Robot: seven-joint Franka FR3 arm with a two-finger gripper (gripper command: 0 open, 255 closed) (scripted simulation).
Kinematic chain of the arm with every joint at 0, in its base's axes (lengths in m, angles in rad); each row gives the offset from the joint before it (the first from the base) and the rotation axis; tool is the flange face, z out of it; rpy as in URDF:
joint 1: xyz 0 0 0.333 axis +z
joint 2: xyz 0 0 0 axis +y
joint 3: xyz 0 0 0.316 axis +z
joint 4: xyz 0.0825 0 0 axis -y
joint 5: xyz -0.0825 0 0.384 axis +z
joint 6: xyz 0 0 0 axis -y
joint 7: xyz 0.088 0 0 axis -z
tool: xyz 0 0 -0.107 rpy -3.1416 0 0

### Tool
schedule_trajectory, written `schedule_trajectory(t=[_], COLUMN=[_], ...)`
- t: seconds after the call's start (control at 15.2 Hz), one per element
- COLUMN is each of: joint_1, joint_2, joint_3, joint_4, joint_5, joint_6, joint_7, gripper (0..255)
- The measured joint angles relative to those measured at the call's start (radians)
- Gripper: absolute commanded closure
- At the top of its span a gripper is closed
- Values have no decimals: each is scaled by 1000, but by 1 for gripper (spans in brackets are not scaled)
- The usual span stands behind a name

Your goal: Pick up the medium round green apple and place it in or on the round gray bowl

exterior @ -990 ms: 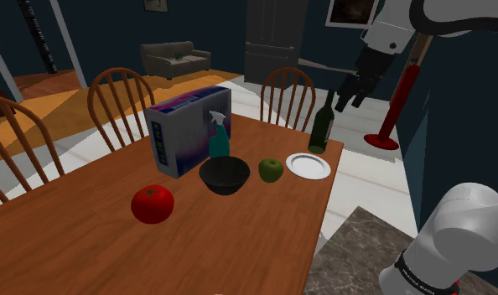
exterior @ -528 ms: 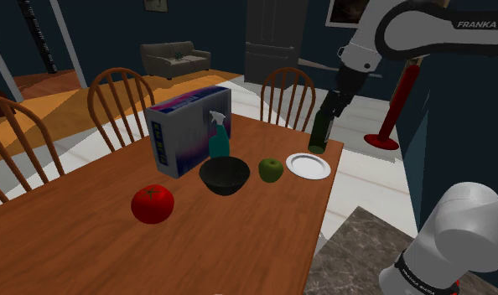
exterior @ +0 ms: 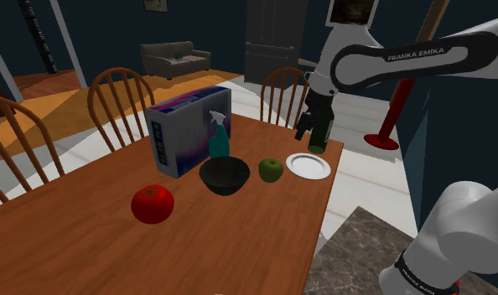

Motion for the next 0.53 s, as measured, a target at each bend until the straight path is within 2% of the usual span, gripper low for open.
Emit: schedule_trajectory(t=[0.53], joint_1=[54], joint_2=[263], joint_3=[-9], joint_4=[40], joint_5=[13], joint_6=[212], joint_7=[-160], gripper=[0])
